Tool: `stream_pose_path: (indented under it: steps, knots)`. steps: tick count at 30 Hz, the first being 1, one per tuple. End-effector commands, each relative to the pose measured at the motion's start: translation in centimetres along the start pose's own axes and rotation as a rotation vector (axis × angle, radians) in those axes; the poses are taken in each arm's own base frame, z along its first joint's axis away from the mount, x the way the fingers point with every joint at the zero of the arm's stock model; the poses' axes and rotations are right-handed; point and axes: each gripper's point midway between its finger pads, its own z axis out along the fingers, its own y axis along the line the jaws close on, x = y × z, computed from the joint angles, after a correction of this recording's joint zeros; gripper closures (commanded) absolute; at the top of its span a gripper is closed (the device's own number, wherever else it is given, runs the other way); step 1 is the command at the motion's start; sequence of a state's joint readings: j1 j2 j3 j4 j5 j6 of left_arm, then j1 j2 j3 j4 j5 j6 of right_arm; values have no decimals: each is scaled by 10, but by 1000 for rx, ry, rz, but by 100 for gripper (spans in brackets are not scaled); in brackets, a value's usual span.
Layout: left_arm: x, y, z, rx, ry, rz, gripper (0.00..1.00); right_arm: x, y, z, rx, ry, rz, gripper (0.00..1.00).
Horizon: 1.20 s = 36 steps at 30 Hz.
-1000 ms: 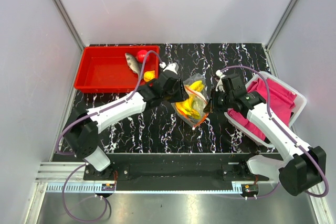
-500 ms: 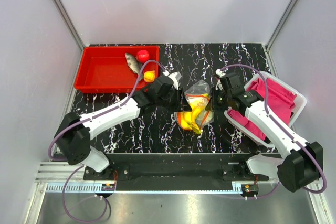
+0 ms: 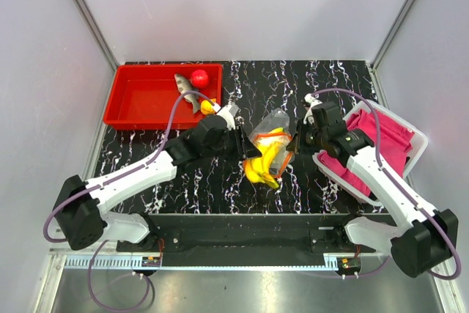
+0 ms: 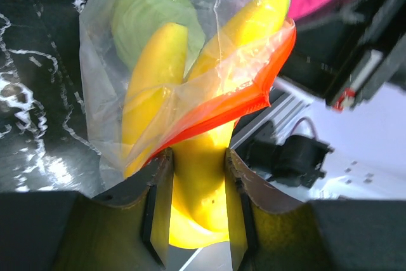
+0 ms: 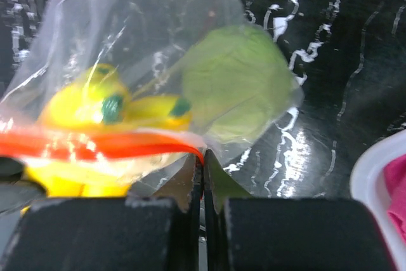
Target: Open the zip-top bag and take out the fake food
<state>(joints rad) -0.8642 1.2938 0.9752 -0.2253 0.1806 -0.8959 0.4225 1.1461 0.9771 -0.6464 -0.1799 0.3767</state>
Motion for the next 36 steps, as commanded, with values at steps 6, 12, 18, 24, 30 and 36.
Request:
stream_pose_path:
  steps: [6,12,18,24,30,36]
  knots:
    - [-14,-70,9,281,16,-75,100,-19,3,-10,-17,-133,7,100]
    - [18,-72,-9,332,113,-37,100,-38,-16,-4,108,-182,12,100]
    - [44,-72,-38,363,159,39,100,-55,-24,5,176,-203,-6,100]
    - [47,-47,-49,252,133,94,100,-69,-32,6,234,-234,-8,100]
    - [39,-30,-62,171,60,152,100,-76,-44,11,281,-233,-6,100]
    - [11,-3,-86,14,-105,241,100,-80,-58,8,309,-237,21,100]
